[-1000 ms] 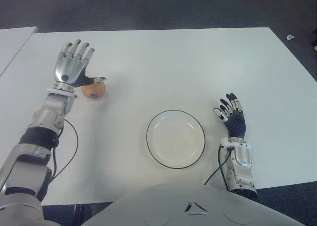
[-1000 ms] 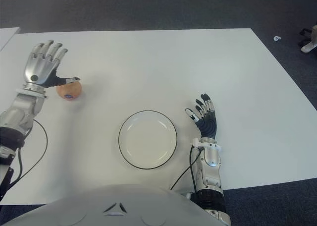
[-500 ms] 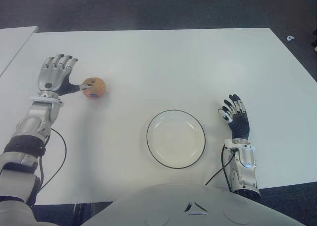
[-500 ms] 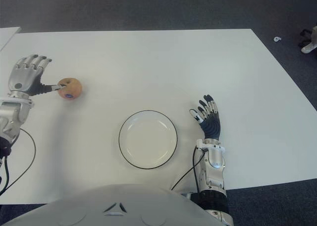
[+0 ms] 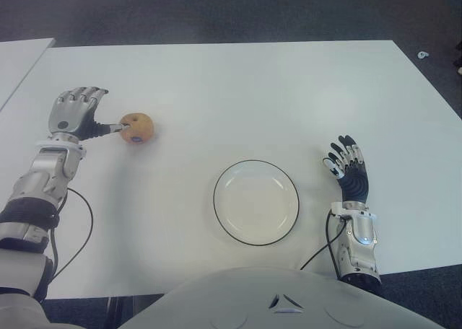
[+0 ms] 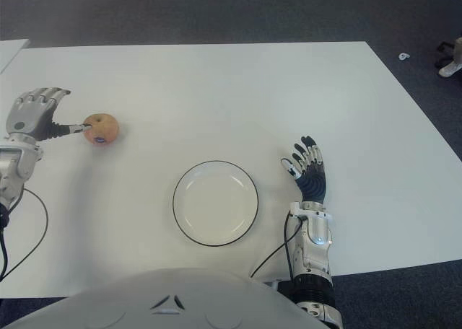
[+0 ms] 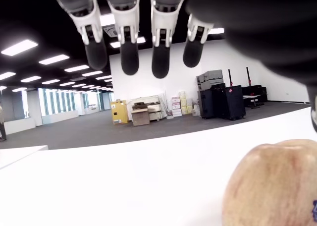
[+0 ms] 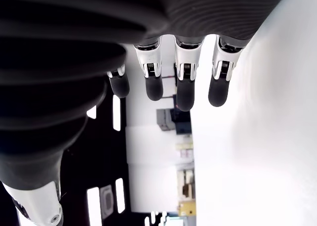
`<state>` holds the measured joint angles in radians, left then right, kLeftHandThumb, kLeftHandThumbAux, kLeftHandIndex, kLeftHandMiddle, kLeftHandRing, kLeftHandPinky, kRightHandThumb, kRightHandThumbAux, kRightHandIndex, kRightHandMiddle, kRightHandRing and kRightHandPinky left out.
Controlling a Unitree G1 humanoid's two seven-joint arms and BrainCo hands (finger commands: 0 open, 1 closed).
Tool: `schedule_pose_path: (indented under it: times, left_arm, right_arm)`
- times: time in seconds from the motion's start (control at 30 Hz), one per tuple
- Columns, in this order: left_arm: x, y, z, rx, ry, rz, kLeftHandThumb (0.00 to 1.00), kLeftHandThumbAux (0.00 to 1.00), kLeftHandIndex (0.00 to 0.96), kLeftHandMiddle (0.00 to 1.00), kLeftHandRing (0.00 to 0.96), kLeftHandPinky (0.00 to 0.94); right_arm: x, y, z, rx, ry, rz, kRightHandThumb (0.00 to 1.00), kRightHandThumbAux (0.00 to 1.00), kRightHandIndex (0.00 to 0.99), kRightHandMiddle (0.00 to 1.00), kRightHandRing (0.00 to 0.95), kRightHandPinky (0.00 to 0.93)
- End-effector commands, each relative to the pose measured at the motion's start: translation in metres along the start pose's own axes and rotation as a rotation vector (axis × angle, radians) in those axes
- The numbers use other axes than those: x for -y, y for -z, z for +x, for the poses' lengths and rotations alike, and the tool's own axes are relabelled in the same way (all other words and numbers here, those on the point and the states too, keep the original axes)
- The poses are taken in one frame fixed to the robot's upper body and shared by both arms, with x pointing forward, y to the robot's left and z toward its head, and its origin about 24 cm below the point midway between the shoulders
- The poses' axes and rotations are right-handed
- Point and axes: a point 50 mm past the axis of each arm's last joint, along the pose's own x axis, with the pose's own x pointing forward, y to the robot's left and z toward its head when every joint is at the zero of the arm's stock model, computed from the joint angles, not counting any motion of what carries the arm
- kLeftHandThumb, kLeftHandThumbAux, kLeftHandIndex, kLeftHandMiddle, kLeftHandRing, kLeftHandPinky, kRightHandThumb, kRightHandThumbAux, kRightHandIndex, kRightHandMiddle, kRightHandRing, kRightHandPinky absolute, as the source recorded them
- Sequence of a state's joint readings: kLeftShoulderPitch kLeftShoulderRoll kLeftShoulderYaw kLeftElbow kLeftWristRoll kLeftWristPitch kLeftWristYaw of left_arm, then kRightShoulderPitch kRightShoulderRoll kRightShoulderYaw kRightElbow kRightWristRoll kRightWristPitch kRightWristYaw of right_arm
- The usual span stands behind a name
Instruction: Put the apples into the plate.
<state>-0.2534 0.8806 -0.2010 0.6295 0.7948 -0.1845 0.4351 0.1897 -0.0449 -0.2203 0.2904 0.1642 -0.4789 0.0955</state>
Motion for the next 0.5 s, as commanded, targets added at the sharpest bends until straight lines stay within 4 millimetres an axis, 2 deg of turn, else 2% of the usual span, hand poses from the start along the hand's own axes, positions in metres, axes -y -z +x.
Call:
schedule_pose_path:
  times: [0.03,0.5]
  left_arm:
    - [0.0108,-0.0028,-0.0060,0.004,0.065,-0.029,0.279,0.326,0.163,0.181,0.169,0.179]
    - [0.0205,-0.0121,-0.0069,0.029,0.096,-0.046,0.289,0.306,0.157,0.184,0.177,0.192]
  right_arm:
    - [0.0128,0.0507,-0.0412,-0.300,0.077,0.025,0.380,0.702,0.106,0.131,0.145,0.203]
    - [0.0172,0.0507,-0.0398,-0.287,0.089,0.044,0.389,0.684,0.108,0.136,0.148,0.193]
